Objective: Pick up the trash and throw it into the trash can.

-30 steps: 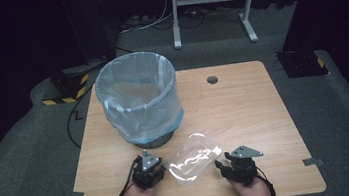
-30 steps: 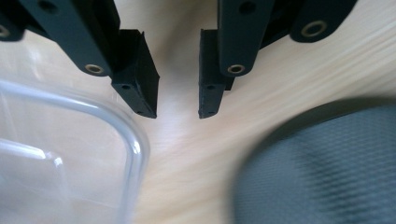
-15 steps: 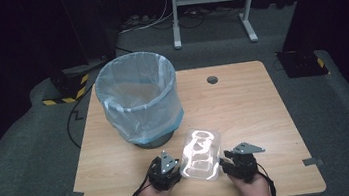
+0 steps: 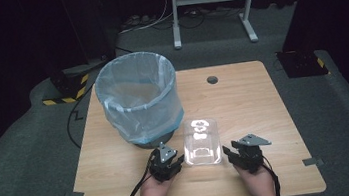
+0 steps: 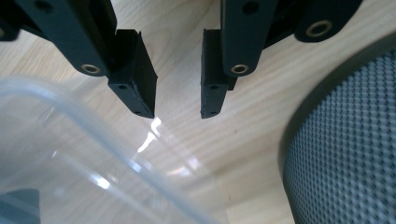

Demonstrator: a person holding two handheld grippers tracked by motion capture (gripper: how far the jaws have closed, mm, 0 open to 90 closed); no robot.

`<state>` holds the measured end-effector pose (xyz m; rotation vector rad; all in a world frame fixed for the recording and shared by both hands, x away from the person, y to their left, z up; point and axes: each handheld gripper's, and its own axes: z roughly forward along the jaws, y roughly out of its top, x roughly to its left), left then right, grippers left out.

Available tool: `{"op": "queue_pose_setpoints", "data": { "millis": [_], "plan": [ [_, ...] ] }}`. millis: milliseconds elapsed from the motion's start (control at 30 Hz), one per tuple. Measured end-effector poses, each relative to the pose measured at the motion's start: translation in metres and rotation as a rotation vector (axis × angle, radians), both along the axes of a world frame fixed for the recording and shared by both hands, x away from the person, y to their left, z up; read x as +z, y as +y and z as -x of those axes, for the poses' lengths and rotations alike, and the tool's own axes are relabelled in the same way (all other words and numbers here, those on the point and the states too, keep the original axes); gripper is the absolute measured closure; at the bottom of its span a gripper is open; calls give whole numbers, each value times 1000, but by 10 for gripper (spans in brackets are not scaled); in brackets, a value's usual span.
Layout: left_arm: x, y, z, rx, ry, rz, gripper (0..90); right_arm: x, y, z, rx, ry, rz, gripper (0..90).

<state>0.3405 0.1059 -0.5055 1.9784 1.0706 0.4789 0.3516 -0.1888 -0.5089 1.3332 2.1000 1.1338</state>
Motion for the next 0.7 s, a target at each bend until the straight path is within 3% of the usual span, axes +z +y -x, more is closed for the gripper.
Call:
{"op": "queue_pose_setpoints", "data": {
  "millis": [167, 333, 433, 500, 567, 700],
  "plan": [
    [16, 10, 3, 54, -34, 89, 661, 13, -6, 7, -19, -54, -40, 534],
    [32, -1, 5, 32, -88, 130, 603, 33, 5, 8, 6, -95, -100, 486],
    [34, -11, 0, 20, -75, 123, 501, 37, 19, 2, 28, -82, -119, 430],
    [28, -24, -11, 26, -32, 109, 438, 34, 26, -5, 25, -54, -122, 404],
    [23, -26, -19, 35, 15, 128, 356, 30, 30, -12, 19, -20, -140, 396],
    [19, -25, -27, 49, 74, 168, 320, 23, 32, -20, 18, 26, -155, 395]
  ]
}}
